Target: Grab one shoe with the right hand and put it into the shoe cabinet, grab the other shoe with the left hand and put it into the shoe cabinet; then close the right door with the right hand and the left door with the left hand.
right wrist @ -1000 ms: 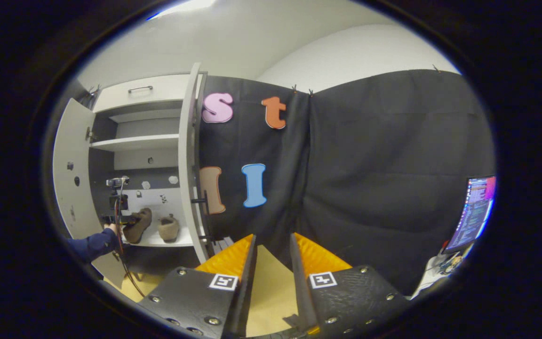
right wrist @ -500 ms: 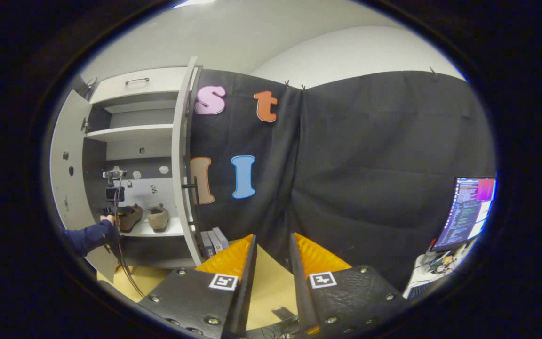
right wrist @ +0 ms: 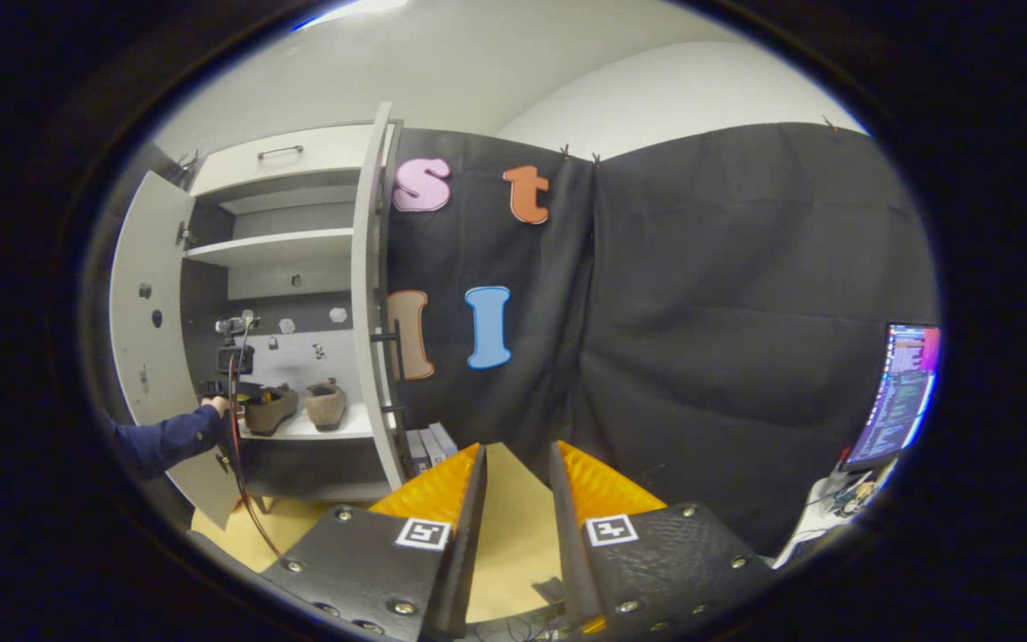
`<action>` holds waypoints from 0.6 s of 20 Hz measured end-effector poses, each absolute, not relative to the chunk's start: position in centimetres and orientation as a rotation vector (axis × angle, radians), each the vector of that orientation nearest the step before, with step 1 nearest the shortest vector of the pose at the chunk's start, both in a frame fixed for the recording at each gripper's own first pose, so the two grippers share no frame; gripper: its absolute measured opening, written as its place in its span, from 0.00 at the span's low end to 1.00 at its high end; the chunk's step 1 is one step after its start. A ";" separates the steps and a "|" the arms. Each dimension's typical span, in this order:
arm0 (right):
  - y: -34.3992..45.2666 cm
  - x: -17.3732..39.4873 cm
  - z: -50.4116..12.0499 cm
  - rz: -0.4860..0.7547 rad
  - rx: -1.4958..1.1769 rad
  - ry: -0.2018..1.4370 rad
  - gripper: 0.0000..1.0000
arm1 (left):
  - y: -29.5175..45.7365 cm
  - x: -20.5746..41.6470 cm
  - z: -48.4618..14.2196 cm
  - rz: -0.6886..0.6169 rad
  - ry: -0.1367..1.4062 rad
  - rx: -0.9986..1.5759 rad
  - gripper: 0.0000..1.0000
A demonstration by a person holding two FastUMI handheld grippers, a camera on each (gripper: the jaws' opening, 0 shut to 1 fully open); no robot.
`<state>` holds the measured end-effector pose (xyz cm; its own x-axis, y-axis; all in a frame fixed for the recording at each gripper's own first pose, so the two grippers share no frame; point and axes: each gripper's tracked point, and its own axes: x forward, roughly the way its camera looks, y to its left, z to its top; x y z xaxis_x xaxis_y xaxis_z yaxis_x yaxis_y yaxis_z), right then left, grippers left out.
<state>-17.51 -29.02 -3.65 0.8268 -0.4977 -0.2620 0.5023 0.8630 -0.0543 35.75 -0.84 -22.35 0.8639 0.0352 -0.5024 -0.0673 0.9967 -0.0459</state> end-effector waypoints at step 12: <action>-28.9 -15.0 -5.9 -0.437 0.074 0.301 0.38 | -2.0 28.8 -17.1 -0.053 0.443 -0.061 0.96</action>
